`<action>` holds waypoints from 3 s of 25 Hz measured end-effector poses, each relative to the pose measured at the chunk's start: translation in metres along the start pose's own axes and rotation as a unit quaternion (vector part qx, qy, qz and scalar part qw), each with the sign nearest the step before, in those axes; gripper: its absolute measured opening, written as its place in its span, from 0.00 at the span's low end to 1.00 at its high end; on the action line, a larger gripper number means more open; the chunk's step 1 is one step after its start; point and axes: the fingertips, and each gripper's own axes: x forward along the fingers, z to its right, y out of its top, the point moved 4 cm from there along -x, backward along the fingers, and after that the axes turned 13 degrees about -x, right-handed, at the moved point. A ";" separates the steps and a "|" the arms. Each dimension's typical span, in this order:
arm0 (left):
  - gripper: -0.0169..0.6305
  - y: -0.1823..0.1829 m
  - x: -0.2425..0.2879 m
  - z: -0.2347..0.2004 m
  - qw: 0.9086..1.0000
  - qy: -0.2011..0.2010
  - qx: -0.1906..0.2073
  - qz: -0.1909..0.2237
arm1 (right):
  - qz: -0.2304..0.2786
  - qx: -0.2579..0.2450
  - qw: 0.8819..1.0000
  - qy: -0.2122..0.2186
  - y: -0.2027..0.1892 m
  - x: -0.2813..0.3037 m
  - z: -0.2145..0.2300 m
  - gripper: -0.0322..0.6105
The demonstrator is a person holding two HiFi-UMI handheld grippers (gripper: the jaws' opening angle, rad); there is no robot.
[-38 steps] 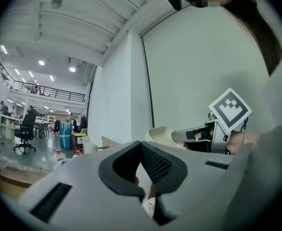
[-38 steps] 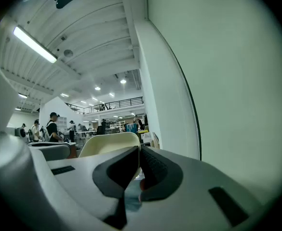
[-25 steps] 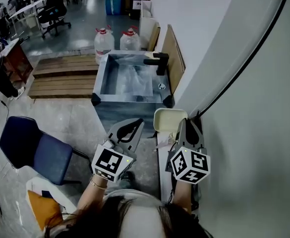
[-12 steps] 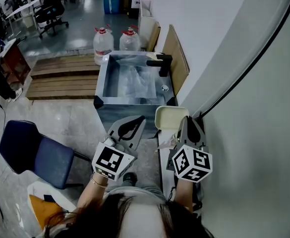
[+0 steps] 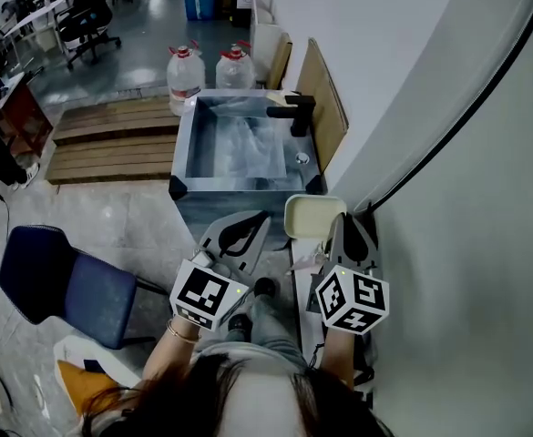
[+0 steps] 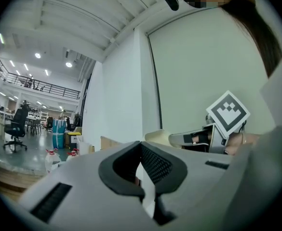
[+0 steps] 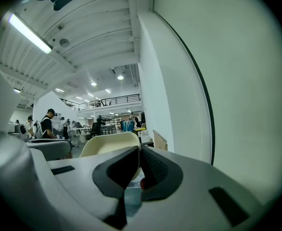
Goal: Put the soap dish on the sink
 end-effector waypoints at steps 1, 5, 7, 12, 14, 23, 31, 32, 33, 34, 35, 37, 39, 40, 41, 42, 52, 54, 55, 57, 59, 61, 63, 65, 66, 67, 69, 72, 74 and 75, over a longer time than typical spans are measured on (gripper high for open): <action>0.04 0.000 0.003 -0.001 1.000 0.000 0.000 -0.001 | 0.000 0.000 1.000 0.000 0.000 0.003 0.001 0.10; 0.04 0.000 0.015 -0.005 1.000 0.001 -0.001 -0.004 | -0.001 0.000 1.000 0.001 -0.001 0.015 0.008 0.10; 0.04 0.000 0.023 -0.009 1.000 0.002 -0.001 -0.005 | -0.003 0.002 1.000 0.004 -0.003 0.023 0.012 0.10; 0.04 -0.002 0.045 -0.017 1.000 0.004 -0.001 -0.008 | -0.010 0.002 1.000 0.008 -0.009 0.046 0.020 0.10; 0.04 -0.004 0.054 -0.021 1.000 0.005 -0.002 -0.010 | -0.012 -0.001 1.000 0.011 -0.012 0.055 0.022 0.10; 0.04 -0.005 0.091 -0.037 1.000 0.008 -0.002 -0.016 | -0.022 -0.005 1.000 0.021 -0.016 0.094 0.037 0.10; 0.04 -0.006 0.117 -0.055 1.000 0.012 -0.004 -0.017 | -0.032 -0.009 0.999 0.031 -0.024 0.127 0.042 0.10; 0.04 -0.006 0.120 -0.057 1.000 0.012 -0.004 -0.017 | -0.033 -0.010 0.999 0.032 -0.024 0.130 0.043 0.10; 0.04 -0.006 0.122 -0.059 1.000 0.012 -0.004 -0.017 | -0.033 -0.011 0.999 0.033 -0.024 0.134 0.043 0.10; 0.04 -0.006 0.125 -0.061 1.000 0.012 -0.005 -0.018 | -0.034 -0.010 0.999 0.033 -0.025 0.138 0.043 0.10; 0.04 -0.006 0.128 -0.063 1.000 0.012 -0.005 -0.019 | -0.035 -0.010 0.999 0.034 -0.026 0.141 0.044 0.10; 0.04 -0.006 0.134 -0.066 1.000 0.011 -0.006 -0.020 | -0.039 -0.008 0.999 0.035 -0.029 0.147 0.045 0.10; 0.04 -0.007 0.140 -0.069 1.000 0.011 -0.006 -0.022 | -0.044 -0.007 0.998 0.036 -0.033 0.154 0.047 0.10; 0.04 -0.007 0.144 -0.071 1.000 0.010 -0.006 -0.023 | -0.047 -0.007 0.998 0.036 -0.035 0.158 0.048 0.10; 0.04 -0.008 0.147 -0.072 1.000 0.010 -0.007 -0.024 | -0.048 -0.007 0.998 0.037 -0.037 0.162 0.049 0.10; 0.04 -0.009 0.150 -0.075 1.000 0.010 -0.007 -0.025 | -0.050 -0.007 0.998 0.038 -0.039 0.166 0.049 0.10; 0.04 -0.013 0.177 -0.095 0.999 0.013 -0.014 -0.028 | -0.068 -0.019 0.996 0.055 -0.056 0.207 0.050 0.10; 0.04 -0.015 0.181 -0.099 0.999 0.015 -0.016 -0.028 | -0.072 -0.022 0.995 0.060 -0.062 0.215 0.049 0.10; 0.04 -0.017 0.183 -0.102 0.999 0.017 -0.018 -0.030 | -0.075 -0.024 0.995 0.062 -0.064 0.219 0.049 0.10; 0.04 -0.019 0.186 -0.105 0.999 0.022 -0.028 -0.034 | -0.082 -0.029 0.994 0.065 -0.070 0.226 0.048 0.10; 0.04 -0.020 0.191 -0.107 0.999 0.023 -0.031 -0.034 | -0.088 -0.032 0.993 0.069 -0.076 0.232 0.049 0.10; 0.04 -0.019 0.195 -0.108 0.999 0.020 -0.026 -0.032 | -0.093 -0.035 0.992 0.074 -0.081 0.238 0.049 0.10; 0.04 -0.019 0.198 -0.109 0.999 0.019 -0.025 -0.033 | -0.096 -0.040 0.991 0.079 -0.084 0.242 0.048 0.10; 0.04 -0.020 0.200 -0.109 0.999 0.018 -0.025 -0.036 | -0.100 -0.047 0.990 0.083 -0.087 0.245 0.048 0.10; 0.04 -0.021 0.202 -0.109 0.999 0.018 -0.025 -0.037 | -0.103 -0.049 0.990 0.084 -0.090 0.248 0.048 0.10; 0.04 -0.023 0.204 -0.110 0.999 0.018 -0.025 -0.038 | -0.106 -0.051 0.989 0.086 -0.094 0.250 0.048 0.10; 0.04 -0.025 0.208 -0.111 0.999 0.019 -0.027 -0.041 | -0.111 -0.054 0.988 0.089 -0.101 0.256 0.048 0.10; 0.04 -0.029 0.212 -0.114 0.998 0.024 -0.039 -0.048 | -0.122 -0.061 0.986 0.095 -0.111 0.263 0.046 0.10; 0.04 -0.030 0.215 -0.115 0.998 0.022 -0.032 -0.047 | -0.129 -0.065 0.985 0.098 -0.119 0.267 0.046 0.10; 0.04 -0.031 0.216 -0.116 0.998 0.021 -0.029 -0.046 | -0.133 -0.067 0.984 0.100 -0.123 0.269 0.046 0.10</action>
